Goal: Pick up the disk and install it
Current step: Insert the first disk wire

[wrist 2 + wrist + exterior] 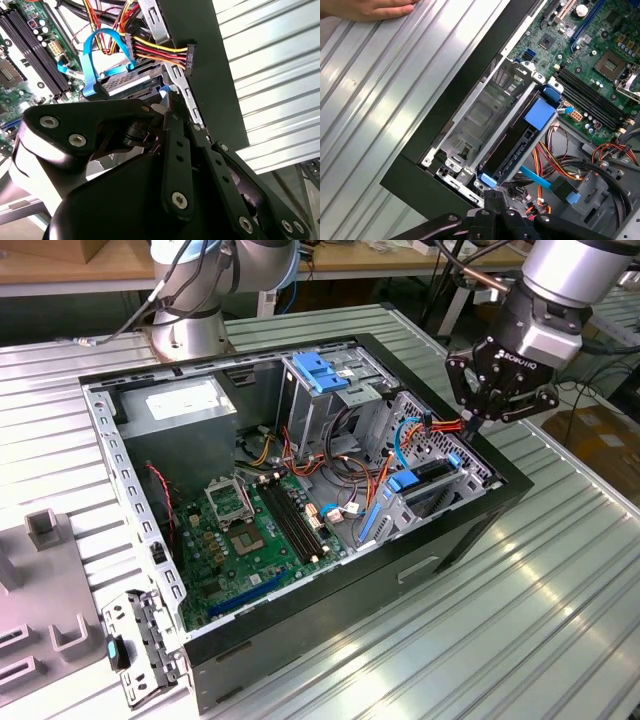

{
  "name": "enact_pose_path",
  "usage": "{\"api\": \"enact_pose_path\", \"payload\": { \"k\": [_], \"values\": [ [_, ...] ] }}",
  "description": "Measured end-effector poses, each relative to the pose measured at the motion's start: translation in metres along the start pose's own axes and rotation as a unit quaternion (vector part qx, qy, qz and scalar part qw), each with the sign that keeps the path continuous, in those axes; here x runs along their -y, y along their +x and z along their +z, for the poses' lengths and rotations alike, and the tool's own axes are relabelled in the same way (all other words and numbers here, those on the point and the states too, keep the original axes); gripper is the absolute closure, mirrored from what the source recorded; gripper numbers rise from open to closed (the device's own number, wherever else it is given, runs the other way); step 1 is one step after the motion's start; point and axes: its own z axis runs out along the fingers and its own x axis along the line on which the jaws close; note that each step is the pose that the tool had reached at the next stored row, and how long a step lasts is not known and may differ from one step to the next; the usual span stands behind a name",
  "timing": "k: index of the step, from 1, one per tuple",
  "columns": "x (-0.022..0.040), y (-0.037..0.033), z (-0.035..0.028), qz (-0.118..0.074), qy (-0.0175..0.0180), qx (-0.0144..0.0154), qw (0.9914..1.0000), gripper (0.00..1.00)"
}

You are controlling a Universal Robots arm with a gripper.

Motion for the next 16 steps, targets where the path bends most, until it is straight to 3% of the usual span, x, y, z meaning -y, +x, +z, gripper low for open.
{"api": "enact_pose_path", "payload": {
  "k": [6,12,14,16],
  "values": [
    [0.0076,0.0014,-0.0001,-0.016,0.0002,-0.0002,0.99988,0.89],
    [0.0109,-0.0006,-0.0002,-0.023,0.0004,-0.0002,0.99972,0.89],
    [0.0123,-0.0018,-0.0001,-0.03,0.0006,-0.0002,0.99955,0.89],
    [0.0126,-0.002,0.0,-0.048,0.0008,-0.0004,0.99886,0.89]
  ]
}}
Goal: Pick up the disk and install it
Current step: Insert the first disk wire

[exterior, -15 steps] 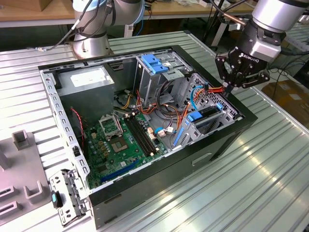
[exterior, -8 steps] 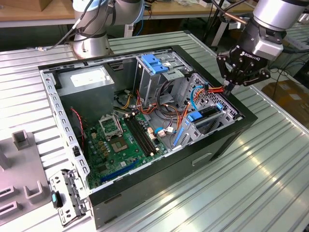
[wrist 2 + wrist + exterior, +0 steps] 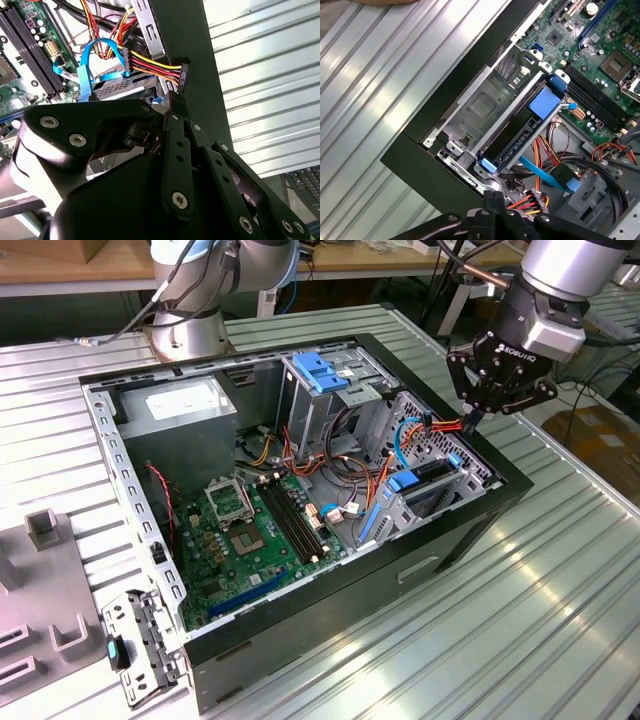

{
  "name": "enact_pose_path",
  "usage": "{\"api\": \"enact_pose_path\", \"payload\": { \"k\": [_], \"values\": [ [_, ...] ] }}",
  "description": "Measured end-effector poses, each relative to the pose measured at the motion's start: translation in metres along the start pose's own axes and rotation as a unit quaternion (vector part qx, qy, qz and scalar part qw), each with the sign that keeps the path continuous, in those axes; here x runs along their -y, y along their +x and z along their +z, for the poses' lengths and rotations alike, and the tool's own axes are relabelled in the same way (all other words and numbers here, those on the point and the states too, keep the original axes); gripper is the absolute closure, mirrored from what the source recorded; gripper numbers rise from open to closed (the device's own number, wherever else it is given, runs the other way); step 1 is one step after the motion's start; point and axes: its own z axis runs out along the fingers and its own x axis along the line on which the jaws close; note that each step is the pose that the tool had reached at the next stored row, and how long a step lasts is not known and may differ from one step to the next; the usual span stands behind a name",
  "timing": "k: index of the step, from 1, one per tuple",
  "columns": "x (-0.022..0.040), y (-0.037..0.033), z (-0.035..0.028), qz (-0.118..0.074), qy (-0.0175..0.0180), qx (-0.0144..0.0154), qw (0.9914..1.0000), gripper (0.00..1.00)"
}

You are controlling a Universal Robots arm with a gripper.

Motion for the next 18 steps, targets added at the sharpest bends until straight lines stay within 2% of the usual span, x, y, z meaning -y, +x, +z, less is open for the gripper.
{"api": "enact_pose_path", "payload": {
  "k": [1,3,5,6,7,9,10,11,12,13,17,18],
  "values": [
    [0.0001,0.0,0.0002,-0.018,0.0003,-0.0001,0.99983,0.89],
    [0.0002,0.0001,0.0005,-0.037,0.0007,-0.0002,0.9993,0.89],
    [0.0021,0.0013,0.0005,-0.043,0.0012,0.0001,0.99906,0.89],
    [0.003,0.0015,0.0005,-0.046,0.0024,0.0013,0.99892,0.89],
    [0.0034,0.0015,0.0005,-0.05,0.0036,0.0025,0.99876,0.82],
    [0.0043,0.0015,0.0007,-0.058,0.0063,0.005,0.99828,0.82],
    [0.0049,0.0015,0.0006,-0.062,0.0066,0.0053,0.99804,0.82],
    [0.0059,0.0015,0.0006,-0.066,0.007,0.0056,0.99777,0.76],
    [0.0065,0.0013,0.0006,-0.069,0.0071,0.0057,0.99757,0.76],
    [0.0071,0.0011,0.0008,-0.073,0.0072,0.0057,0.99725,0.69],
    [0.0089,0.0003,0.0015,-0.089,0.0074,0.0057,0.99597,0.69],
    [0.0091,0.0001,0.0019,-0.096,0.0075,0.0057,0.99538,0.69]
  ]
}}
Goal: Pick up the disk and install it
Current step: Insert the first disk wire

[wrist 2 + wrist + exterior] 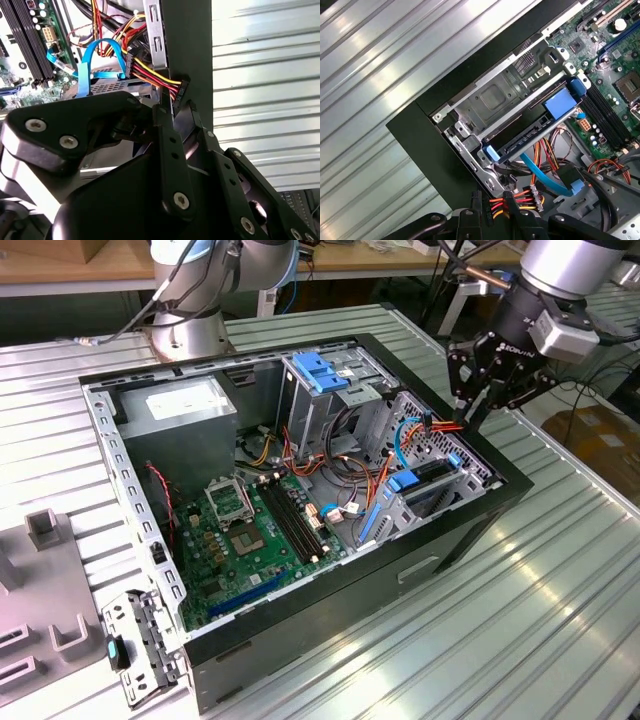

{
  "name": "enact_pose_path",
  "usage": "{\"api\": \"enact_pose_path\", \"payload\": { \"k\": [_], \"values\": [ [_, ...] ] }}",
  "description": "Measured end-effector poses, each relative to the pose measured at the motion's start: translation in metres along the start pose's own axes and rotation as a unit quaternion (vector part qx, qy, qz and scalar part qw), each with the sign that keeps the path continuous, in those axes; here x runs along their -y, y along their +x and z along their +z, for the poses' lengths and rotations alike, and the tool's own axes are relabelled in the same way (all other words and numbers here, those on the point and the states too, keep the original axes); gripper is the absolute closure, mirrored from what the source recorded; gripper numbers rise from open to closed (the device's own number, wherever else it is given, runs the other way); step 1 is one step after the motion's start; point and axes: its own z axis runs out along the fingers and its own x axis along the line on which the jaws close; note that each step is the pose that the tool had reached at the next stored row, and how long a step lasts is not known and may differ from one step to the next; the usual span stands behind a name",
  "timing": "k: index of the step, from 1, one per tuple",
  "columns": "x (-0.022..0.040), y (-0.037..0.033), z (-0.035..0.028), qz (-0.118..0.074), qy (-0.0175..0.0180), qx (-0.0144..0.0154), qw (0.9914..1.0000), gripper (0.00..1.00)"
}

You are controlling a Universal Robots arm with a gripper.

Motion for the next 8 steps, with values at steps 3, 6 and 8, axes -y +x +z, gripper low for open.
{"api": "enact_pose_path", "payload": {
  "k": [3,6,8],
  "values": [
    [0.0006,-0.0003,0.0012,-0.018,0.0001,0.0001,0.99984,0.69],
    [0.0017,-0.0005,0.0017,-0.03,0.0001,0.0,0.99956,0.69],
    [0.003,-0.0009,0.0019,-0.03,0.0002,0.0002,0.99954,0.69]
  ]
}}
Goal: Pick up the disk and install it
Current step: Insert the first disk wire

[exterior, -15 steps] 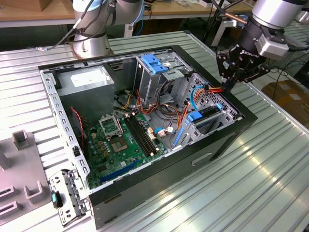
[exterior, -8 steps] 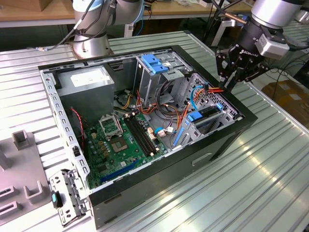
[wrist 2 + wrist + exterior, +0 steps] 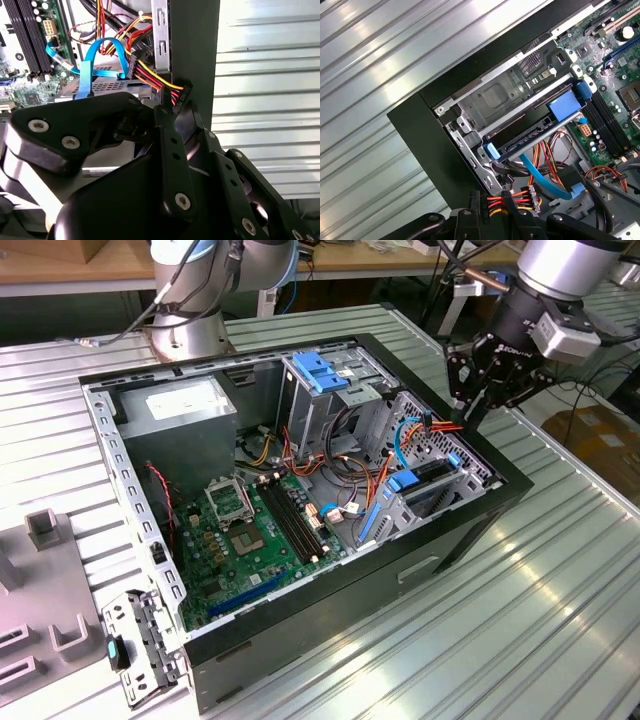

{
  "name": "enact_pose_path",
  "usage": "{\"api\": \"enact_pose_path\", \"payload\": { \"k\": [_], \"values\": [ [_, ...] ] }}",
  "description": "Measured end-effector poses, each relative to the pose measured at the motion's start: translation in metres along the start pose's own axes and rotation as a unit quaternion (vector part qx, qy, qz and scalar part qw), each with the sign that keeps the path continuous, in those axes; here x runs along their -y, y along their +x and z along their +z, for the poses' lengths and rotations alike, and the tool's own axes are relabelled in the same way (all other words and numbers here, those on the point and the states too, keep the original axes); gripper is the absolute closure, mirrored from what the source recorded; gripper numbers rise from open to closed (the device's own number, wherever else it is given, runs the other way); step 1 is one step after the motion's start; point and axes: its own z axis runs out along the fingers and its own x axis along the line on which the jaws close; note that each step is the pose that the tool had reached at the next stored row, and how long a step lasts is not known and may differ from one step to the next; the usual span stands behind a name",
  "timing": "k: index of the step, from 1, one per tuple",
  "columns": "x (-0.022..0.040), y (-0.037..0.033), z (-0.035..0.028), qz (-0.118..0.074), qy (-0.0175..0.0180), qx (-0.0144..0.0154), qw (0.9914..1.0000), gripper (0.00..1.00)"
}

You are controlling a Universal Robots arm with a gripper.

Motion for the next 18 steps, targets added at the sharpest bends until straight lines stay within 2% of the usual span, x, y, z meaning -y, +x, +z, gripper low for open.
{"api": "enact_pose_path", "payload": {
  "k": [4,7,8,9,10,11,16,18],
  "values": [
    [0.0017,0.0012,0.0003,-0.013,0.0001,0.0001,0.99991,0.69],
    [0.0021,0.0019,0.0009,-0.033,0.0003,0.0002,0.99947,0.69],
    [0.0022,0.002,0.0061,-0.06,0.0051,0.0004,0.99819,0.69],
    [0.003,0.003,0.0062,-0.054,0.0058,0.0008,0.99853,0.69],
    [0.0036,0.0027,0.0034,-0.052,0.0037,-0.0005,0.99864,0.7],
    [0.0036,0.0027,0.0024,-0.052,0.0028,-0.0011,0.99864,0.84],
    [0.0037,0.0027,0.0013,-0.052,0.002,-0.0015,0.99864,0.84],
    [0.0037,0.0027,0.0013,-0.047,0.0019,-0.0016,0.9989,0.84]
  ]
}}
